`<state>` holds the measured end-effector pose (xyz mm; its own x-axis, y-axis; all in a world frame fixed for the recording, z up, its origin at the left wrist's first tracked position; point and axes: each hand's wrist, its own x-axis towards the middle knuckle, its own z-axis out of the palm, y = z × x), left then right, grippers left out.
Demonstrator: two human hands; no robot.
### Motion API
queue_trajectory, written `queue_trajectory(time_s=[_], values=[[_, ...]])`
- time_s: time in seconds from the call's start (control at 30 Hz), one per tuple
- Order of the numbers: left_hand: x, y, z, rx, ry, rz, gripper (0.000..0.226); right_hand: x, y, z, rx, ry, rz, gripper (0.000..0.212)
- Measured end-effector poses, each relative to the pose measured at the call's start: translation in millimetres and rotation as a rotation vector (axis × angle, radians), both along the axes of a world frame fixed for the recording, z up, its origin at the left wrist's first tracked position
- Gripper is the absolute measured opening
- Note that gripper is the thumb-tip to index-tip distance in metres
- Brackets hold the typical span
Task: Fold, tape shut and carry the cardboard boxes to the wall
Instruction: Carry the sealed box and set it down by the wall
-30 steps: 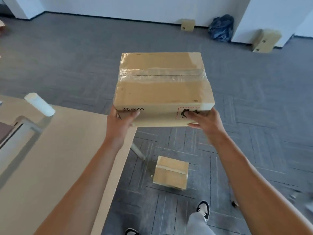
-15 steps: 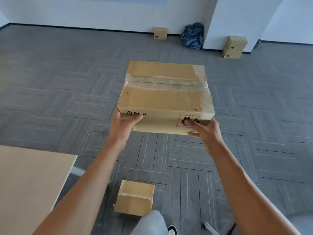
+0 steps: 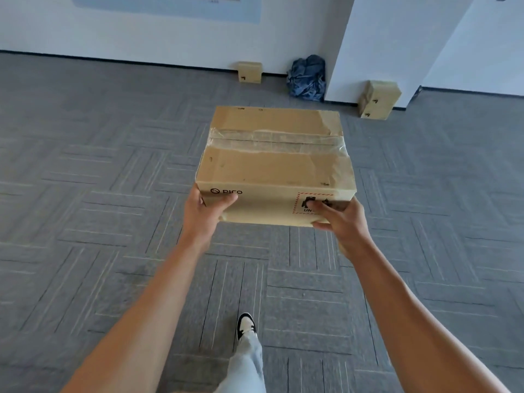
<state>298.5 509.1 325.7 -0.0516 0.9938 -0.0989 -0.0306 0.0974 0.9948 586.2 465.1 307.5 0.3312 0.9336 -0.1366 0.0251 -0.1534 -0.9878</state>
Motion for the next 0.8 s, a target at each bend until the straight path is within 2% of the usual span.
queue_trajectory(time_s=[0.3,0.57,0.8], values=[[60,252,58,0.043,0.005,0.008,0.046,59,246,57,0.059,0.022,-0.014,0.065],[137,482,42,0.052,0.017,0.062,0.047,134,484,37,0.101,0.050,0.003,0.066],[191,655,52,-0.010,0.045,0.139,0.044,192,682,44,0.026,0.056,0.079,0.070]])
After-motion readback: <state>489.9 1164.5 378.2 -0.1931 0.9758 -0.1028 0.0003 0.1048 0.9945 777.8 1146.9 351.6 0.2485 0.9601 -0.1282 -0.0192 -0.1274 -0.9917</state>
